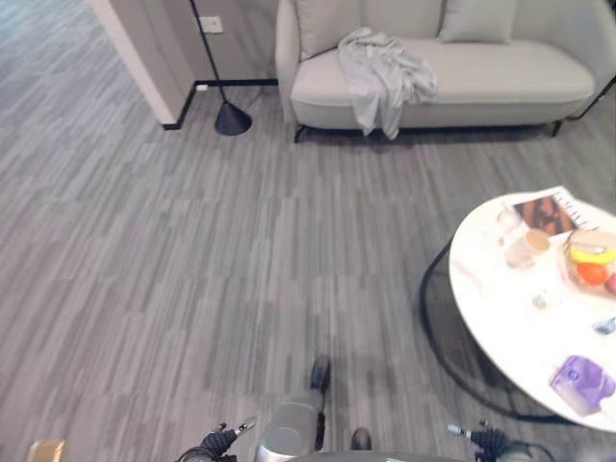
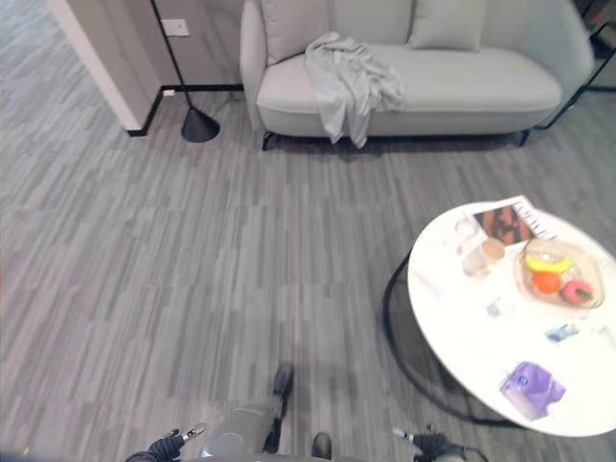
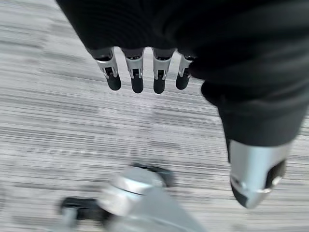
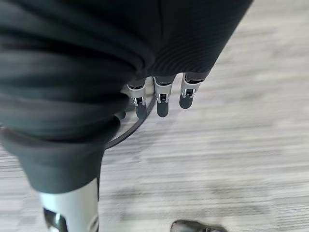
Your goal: Hang the clothes on the sofa on the clothes rack.
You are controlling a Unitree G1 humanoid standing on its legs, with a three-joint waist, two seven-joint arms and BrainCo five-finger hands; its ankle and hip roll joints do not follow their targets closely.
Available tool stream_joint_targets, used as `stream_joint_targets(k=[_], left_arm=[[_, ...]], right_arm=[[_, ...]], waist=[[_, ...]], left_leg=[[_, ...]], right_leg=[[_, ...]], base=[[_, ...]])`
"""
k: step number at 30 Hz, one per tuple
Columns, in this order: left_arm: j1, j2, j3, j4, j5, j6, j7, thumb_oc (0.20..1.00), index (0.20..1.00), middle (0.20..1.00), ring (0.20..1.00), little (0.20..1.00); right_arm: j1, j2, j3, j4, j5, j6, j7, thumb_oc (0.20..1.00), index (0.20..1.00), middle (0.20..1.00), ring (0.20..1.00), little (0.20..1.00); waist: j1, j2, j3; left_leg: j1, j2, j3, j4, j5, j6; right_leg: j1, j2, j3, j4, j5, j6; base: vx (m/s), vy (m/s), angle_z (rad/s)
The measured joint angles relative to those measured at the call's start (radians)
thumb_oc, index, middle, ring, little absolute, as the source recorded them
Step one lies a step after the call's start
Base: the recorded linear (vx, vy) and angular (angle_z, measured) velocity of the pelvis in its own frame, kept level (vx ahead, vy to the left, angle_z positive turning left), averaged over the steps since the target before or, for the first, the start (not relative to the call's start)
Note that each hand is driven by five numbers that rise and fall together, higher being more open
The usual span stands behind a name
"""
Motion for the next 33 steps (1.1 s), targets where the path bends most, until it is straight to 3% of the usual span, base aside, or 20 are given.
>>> stream_joint_targets(k=[2,3,5,6,9,10,13,16,17,18,19,20,22,23,26,28,30,31,32,33], left_arm=[[-0.020,0.010,-0.002,-0.017,-0.001,-0.003,0.001,1.000,1.000,1.000,1.000,1.000],[-0.030,0.015,-0.011,-0.025,-0.001,-0.004,0.002,1.000,1.000,1.000,1.000,1.000],[-0.049,0.025,-0.045,-0.040,-0.002,-0.015,0.001,1.000,1.000,1.000,1.000,1.000],[-0.072,0.018,-0.050,-0.045,-0.003,-0.009,0.003,1.000,1.000,1.000,1.000,1.000],[-0.076,0.020,-0.047,-0.052,-0.009,-0.005,0.003,1.000,1.000,1.000,1.000,1.000],[-0.062,0.015,-0.039,-0.065,-0.010,-0.009,0.005,1.000,1.000,1.000,1.000,1.000],[-0.072,0.045,-0.005,-0.042,-0.010,-0.009,0.013,1.000,1.000,1.000,1.000,1.000],[-0.061,0.017,0.032,-0.018,-0.011,-0.017,0.010,1.000,1.000,1.000,1.000,1.000],[-0.057,0.003,0.027,-0.019,-0.011,-0.017,0.006,1.000,1.000,1.000,1.000,1.000],[-0.023,-0.017,0.008,-0.008,-0.011,-0.012,0.003,1.000,1.000,1.000,1.000,1.000],[-0.020,-0.053,0.007,0.003,-0.011,-0.010,0.002,1.000,1.000,1.000,1.000,1.000],[-0.026,-0.079,-0.008,0.012,-0.010,-0.011,0.000,1.000,1.000,1.000,1.000,1.000],[-0.055,-0.073,-0.041,0.009,-0.008,-0.011,-0.014,1.000,1.000,1.000,1.000,1.000],[-0.064,-0.059,-0.041,-0.001,-0.008,-0.013,-0.016,1.000,1.000,1.000,1.000,1.000],[-0.077,-0.049,-0.042,-0.071,-0.009,-0.013,-0.016,1.000,1.000,1.000,1.000,1.000],[-0.081,-0.039,-0.043,-0.083,-0.009,-0.015,-0.015,1.000,1.000,1.000,1.000,1.000],[-0.083,-0.005,-0.076,-0.080,-0.009,-0.010,-0.010,1.000,1.000,1.000,1.000,1.000],[-0.108,0.001,-0.081,-0.088,-0.010,-0.010,-0.006,1.000,1.000,1.000,1.000,1.000],[-0.123,-0.006,-0.082,-0.101,-0.010,-0.013,-0.006,1.000,1.000,1.000,1.000,1.000],[-0.093,-0.014,-0.096,-0.099,-0.007,-0.020,-0.010,1.000,1.000,1.000,1.000,1.000]], right_arm=[[0.003,-0.004,0.000,-0.022,-0.001,0.001,0.006,1.000,1.000,1.000,1.000,1.000],[0.006,-0.008,-0.001,-0.041,-0.001,-0.001,0.006,1.000,1.000,1.000,1.000,1.000],[0.008,-0.002,0.000,-0.046,-0.001,-0.002,0.006,1.000,1.000,1.000,1.000,1.000],[-0.003,-0.005,-0.004,-0.059,0.000,-0.002,0.004,1.000,1.000,1.000,1.000,1.000],[-0.001,-0.005,-0.007,-0.086,0.003,-0.006,0.008,1.000,1.000,1.000,1.000,1.000],[-0.008,-0.020,-0.008,-0.088,0.002,-0.006,0.008,1.000,1.000,1.000,1.000,1.000],[-0.022,0.000,-0.013,-0.096,0.002,-0.004,0.010,1.000,1.000,1.000,1.000,1.000],[0.021,0.026,-0.054,-0.005,0.002,0.012,0.010,1.000,1.000,1.000,1.000,1.000],[0.026,0.028,-0.065,0.037,0.002,0.030,0.009,1.000,1.000,1.000,1.000,1.000],[0.048,0.015,-0.082,0.040,0.001,0.034,0.008,1.000,1.000,1.000,1.000,1.000],[0.038,-0.005,-0.083,0.053,0.000,0.020,0.008,1.000,1.000,1.000,1.000,1.000],[0.036,-0.024,-0.069,0.039,0.001,0.022,0.009,1.000,1.000,1.000,1.000,1.000],[-0.003,-0.048,-0.057,0.002,0.002,0.012,0.008,1.000,1.000,1.000,1.000,1.000],[-0.016,-0.048,-0.060,-0.022,0.002,0.007,0.006,1.000,1.000,1.000,1.000,1.000],[-0.031,-0.046,-0.078,-0.050,0.024,-0.006,0.001,1.000,1.000,1.000,1.000,1.000],[-0.045,-0.033,-0.057,-0.060,0.032,-0.006,0.001,1.000,1.000,1.000,1.000,1.000],[-0.060,-0.020,-0.037,-0.061,0.033,-0.007,-0.008,1.000,1.000,1.000,1.000,1.000],[-0.058,-0.020,-0.040,-0.065,0.036,0.015,-0.015,1.000,1.000,1.000,1.000,1.000],[-0.087,-0.021,-0.041,-0.067,0.051,0.015,-0.015,1.000,1.000,1.000,1.000,1.000],[-0.092,-0.072,0.025,-0.062,0.048,0.011,-0.012,1.000,1.000,1.000,1.000,1.000]], waist=[[-0.008,0.005,-0.006],[-0.019,-0.010,-0.017],[-0.027,0.001,-0.036],[-0.032,0.037,-0.030],[-0.056,0.093,-0.024],[-0.065,0.120,-0.026],[-0.102,0.073,0.009],[-0.150,0.055,0.023],[-0.149,0.061,0.024],[-0.137,0.046,0.020],[-0.146,0.060,0.020],[-0.148,0.079,0.014],[-0.146,0.095,0.001],[-0.144,0.081,0.002],[-0.141,0.055,0.018],[-0.133,0.027,0.026],[-0.132,0.005,0.031],[-0.133,0.004,0.055],[-0.102,0.012,0.091],[-0.072,0.085,0.103]], left_leg=[[0.068,-0.008,0.012,0.007,-0.032,0.018],[0.095,-0.030,0.027,0.008,-0.045,0.025],[0.134,-0.055,0.008,0.028,-0.075,0.064],[0.176,-0.049,-0.042,0.026,-0.125,0.100],[0.241,-0.040,-0.071,0.030,-0.144,0.054],[0.253,-0.019,-0.112,0.031,-0.201,0.028],[0.302,-0.046,-0.140,0.031,-0.271,-0.007],[0.401,-0.002,-0.156,0.016,-0.331,-0.055],[0.440,0.018,-0.137,0.008,-0.343,-0.054],[0.496,0.027,-0.146,0.042,-0.361,-0.082],[0.472,0.043,-0.191,0.138,-0.345,-0.121],[0.461,0.072,-0.245,0.183,-0.302,-0.169],[0.429,0.119,-0.243,0.262,-0.257,-0.196],[0.390,0.119,-0.242,0.310,-0.257,-0.197],[0.122,0.110,-0.184,0.895,-0.113,-0.232],[-0.062,0.107,-0.128,1.075,-0.099,-0.164],[-0.201,0.110,-0.090,0.955,-0.137,-0.135],[-0.278,0.094,-0.064,0.789,-0.158,-0.144],[-0.310,0.069,-0.012,0.415,-0.131,-0.139],[-0.298,0.039,-0.053,-0.016,-0.089,-0.186]], right_leg=[[-0.171,-0.034,-0.037,0.443,0.021,0.078],[-0.245,-0.089,-0.054,0.628,0.048,0.082],[-0.318,-0.157,-0.055,0.709,0.061,0.084],[-0.360,-0.200,-0.113,0.718,0.066,0.055],[-0.433,-0.213,-0.151,0.543,0.051,0.038],[-0.432,-0.195,-0.226,0.321,0.061,0.041],[-0.452,-0.123,-0.148,-0.282,0.196,0.113],[-0.493,-0.090,-0.202,-0.282,0.241,0.100],[-0.514,-0.080,-0.248,-0.206,0.221,0.076],[-0.492,-0.068,-0.247,-0.151,0.325,-0.028],[-0.472,-0.064,-0.239,-0.125,0.401,-0.085],[-0.446,-0.049,-0.236,-0.118,0.402,-0.098],[-0.329,0.021,-0.249,-0.183,0.346,-0.180],[-0.291,0.033,-0.248,-0.213,0.347,-0.178],[-0.126,0.075,-0.233,-0.313,0.302,-0.198],[-0.095,0.075,-0.203,-0.304,0.261,-0.228],[-0.031,0.066,-0.172,-0.330,0.281,-0.207],[0.008,0.062,-0.140,-0.330,0.219,-0.201],[0.057,0.057,-0.119,-0.337,0.171,-0.182],[0.115,0.097,-0.079,-0.333,0.136,-0.164]], base=[[0.20,0.156,-0.15],[0.22,0.153,0.00],[0.30,0.134,0.21],[0.26,0.027,0.28],[0.46,-0.085,0.46],[0.58,-0.162,0.21],[0.47,-0.106,0.33],[0.43,-0.134,0.97],[0.79,-0.403,0.82],[0.75,-0.432,0.58],[0.67,-0.434,0.60],[0.43,-0.292,0.66],[0.60,-0.396,0.41],[0.55,-0.407,0.14],[0.29,-0.272,0.00],[0.19,-0.123,-0.45],[0.41,-0.077,-0.74],[1.05,0.024,-0.48],[1.11,0.097,-0.51],[1.12,0.109,-1.36]])
